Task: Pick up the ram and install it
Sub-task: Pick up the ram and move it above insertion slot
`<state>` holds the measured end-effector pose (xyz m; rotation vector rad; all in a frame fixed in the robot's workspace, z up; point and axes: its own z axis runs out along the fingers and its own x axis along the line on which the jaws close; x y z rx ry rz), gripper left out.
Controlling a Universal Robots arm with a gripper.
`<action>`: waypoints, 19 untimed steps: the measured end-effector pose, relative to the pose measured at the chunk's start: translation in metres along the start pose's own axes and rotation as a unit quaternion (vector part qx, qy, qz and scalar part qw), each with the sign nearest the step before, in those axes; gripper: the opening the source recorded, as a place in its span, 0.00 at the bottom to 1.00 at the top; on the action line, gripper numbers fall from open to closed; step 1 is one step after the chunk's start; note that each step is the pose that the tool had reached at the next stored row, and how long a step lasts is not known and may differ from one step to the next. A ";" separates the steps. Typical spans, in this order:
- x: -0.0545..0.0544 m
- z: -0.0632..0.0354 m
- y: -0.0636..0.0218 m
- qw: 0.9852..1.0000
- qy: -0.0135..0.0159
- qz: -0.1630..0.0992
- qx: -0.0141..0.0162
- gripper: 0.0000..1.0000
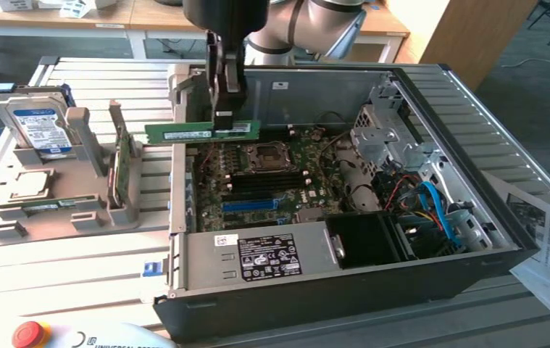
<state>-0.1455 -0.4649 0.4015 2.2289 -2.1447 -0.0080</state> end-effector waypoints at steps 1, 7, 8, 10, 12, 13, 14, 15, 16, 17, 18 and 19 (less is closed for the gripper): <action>0.000 -0.0001 -0.0024 1.000 0.000 0.000 0.000 0.12; 0.003 -0.0006 -0.0174 1.000 0.000 0.000 0.000 0.12; 0.003 -0.0007 -0.0197 1.000 0.000 0.000 0.000 0.12; 0.004 -0.0009 -0.0245 1.000 0.000 0.000 0.000 0.12; 0.004 -0.0010 -0.0290 1.000 0.000 0.000 0.000 0.12; 0.004 -0.0011 -0.0311 1.000 0.000 0.000 0.000 0.12; 0.005 -0.0012 -0.0331 1.000 0.000 0.000 0.000 0.12; 0.005 -0.0012 -0.0352 1.000 0.000 0.000 0.000 0.12; 0.005 -0.0013 -0.0373 1.000 0.000 0.000 0.000 0.12; 0.005 -0.0014 -0.0396 1.000 0.000 0.000 0.000 0.12; 0.006 -0.0015 -0.0417 1.000 0.000 0.000 0.000 0.12; 0.006 -0.0015 -0.0437 1.000 0.000 0.000 0.000 0.12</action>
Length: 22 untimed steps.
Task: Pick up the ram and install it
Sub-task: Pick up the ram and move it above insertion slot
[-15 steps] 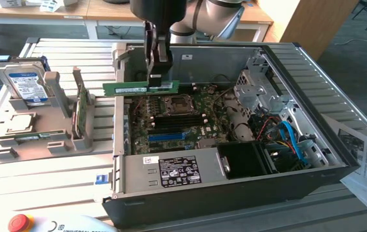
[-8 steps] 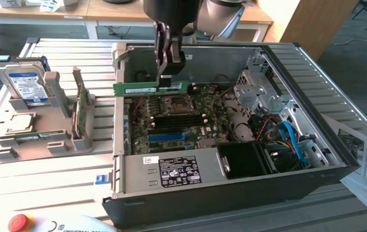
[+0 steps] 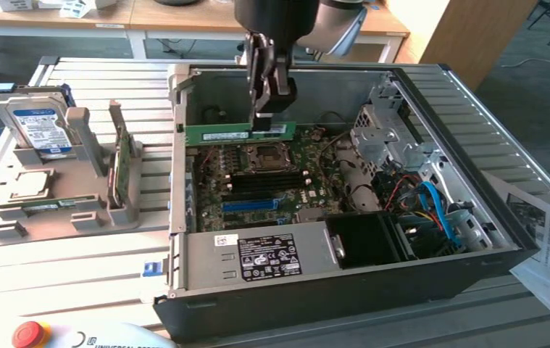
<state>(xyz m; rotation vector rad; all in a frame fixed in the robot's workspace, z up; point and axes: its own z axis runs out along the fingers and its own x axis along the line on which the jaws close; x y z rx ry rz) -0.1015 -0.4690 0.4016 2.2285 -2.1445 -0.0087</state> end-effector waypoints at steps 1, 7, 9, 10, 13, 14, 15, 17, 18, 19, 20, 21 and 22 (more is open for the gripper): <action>0.000 -0.0001 -0.0020 1.000 0.000 0.000 0.000 0.12; 0.001 -0.0005 -0.0126 1.000 0.000 -0.001 0.000 0.12; 0.002 -0.0006 -0.0160 1.000 0.000 -0.001 -0.001 0.12; 0.002 -0.0006 -0.0176 1.000 0.000 -0.001 -0.001 0.12; 0.002 -0.0008 -0.0226 1.000 0.000 -0.001 -0.001 0.12; 0.003 -0.0009 -0.0243 1.000 0.000 -0.001 -0.001 0.12; 0.003 -0.0009 -0.0260 1.000 0.000 -0.001 -0.001 0.12; 0.004 -0.0010 -0.0293 1.000 0.000 -0.002 -0.001 0.12; 0.004 -0.0011 -0.0308 1.000 0.000 -0.002 -0.001 0.12; 0.004 -0.0011 -0.0323 1.000 0.000 -0.002 -0.001 0.12; 0.004 -0.0012 -0.0337 1.000 0.000 -0.002 -0.001 0.12; 0.004 -0.0012 -0.0345 1.000 0.000 -0.002 -0.001 0.12; 0.004 -0.0012 -0.0345 1.000 0.000 -0.002 -0.001 0.12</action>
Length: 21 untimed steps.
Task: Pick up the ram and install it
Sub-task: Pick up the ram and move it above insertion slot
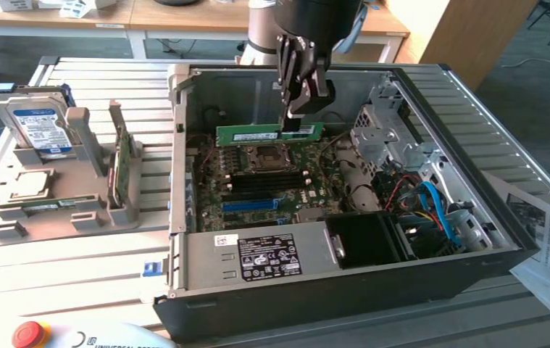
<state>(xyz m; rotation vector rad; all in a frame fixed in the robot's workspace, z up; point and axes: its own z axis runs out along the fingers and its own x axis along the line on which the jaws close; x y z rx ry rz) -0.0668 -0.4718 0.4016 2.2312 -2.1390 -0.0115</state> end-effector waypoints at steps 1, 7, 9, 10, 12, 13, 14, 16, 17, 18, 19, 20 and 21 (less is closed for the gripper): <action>0.000 0.0000 0.0000 1.000 0.000 0.000 0.000 0.12; 0.000 0.0000 -0.0002 1.000 0.000 0.000 0.002 0.12; 0.000 0.0000 -0.0001 1.000 -0.001 0.000 0.004 0.12; 0.000 0.0000 -0.0001 1.000 -0.001 0.000 0.005 0.12; 0.000 0.0000 -0.0001 1.000 -0.001 0.000 0.008 0.12; 0.000 0.0000 0.0000 1.000 -0.002 0.000 0.009 0.12; 0.000 0.0000 -0.0001 1.000 -0.002 0.000 0.010 0.12; 0.000 0.0001 -0.0001 1.000 -0.002 0.000 0.010 0.12; 0.000 0.0001 -0.0001 1.000 -0.002 0.000 0.010 0.12; 0.000 0.0000 0.0000 1.000 -0.002 0.000 0.010 0.12; 0.000 0.0000 0.0000 1.000 -0.002 0.000 0.010 0.12; 0.000 0.0000 -0.0001 1.000 -0.002 0.000 0.011 0.12; 0.000 -0.0001 0.0000 1.000 -0.002 0.000 0.011 0.12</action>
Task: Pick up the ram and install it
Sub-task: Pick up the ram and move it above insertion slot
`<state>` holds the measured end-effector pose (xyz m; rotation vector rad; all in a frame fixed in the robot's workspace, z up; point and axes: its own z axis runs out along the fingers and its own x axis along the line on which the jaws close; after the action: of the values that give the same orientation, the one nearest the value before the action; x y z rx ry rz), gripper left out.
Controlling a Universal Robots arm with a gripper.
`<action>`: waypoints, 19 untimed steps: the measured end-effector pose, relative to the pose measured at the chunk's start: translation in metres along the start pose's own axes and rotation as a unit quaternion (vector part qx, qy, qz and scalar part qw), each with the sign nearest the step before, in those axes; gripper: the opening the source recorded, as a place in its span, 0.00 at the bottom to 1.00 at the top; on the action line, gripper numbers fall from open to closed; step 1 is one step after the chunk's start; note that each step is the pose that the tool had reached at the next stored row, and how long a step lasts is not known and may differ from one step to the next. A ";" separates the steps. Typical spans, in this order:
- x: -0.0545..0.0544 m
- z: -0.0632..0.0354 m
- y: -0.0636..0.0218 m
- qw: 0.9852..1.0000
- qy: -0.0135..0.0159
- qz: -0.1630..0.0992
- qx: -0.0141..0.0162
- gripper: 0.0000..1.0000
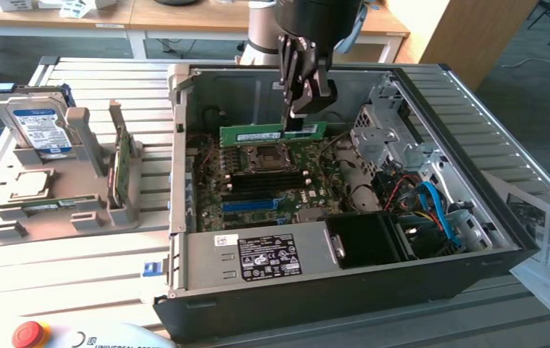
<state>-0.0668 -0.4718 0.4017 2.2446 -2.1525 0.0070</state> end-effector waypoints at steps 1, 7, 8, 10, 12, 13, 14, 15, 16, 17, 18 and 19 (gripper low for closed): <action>0.000 0.0000 0.0000 1.000 -0.001 0.000 0.001 0.12; 0.000 0.0001 0.0000 1.000 -0.001 0.000 0.001 0.12; 0.000 0.0000 0.0000 1.000 -0.002 0.000 0.002 0.12; 0.000 0.0001 0.0000 1.000 -0.005 0.000 0.005 0.12; 0.000 0.0001 0.0000 1.000 -0.006 0.000 0.006 0.12; 0.000 0.0001 -0.0001 1.000 -0.006 0.000 0.006 0.12; 0.000 0.0001 0.0000 1.000 -0.006 0.000 0.006 0.12; 0.000 0.0002 -0.0001 1.000 -0.006 0.000 0.006 0.12; 0.000 0.0001 0.0000 1.000 -0.006 0.000 0.006 0.12; 0.000 0.0001 0.0000 1.000 -0.006 0.000 0.006 0.12; 0.000 0.0002 0.0000 1.000 -0.006 0.000 0.006 0.12; 0.000 0.0004 0.0000 1.000 -0.006 0.000 0.006 0.12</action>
<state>-0.0668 -0.4716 0.4013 2.2562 -2.1635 0.0064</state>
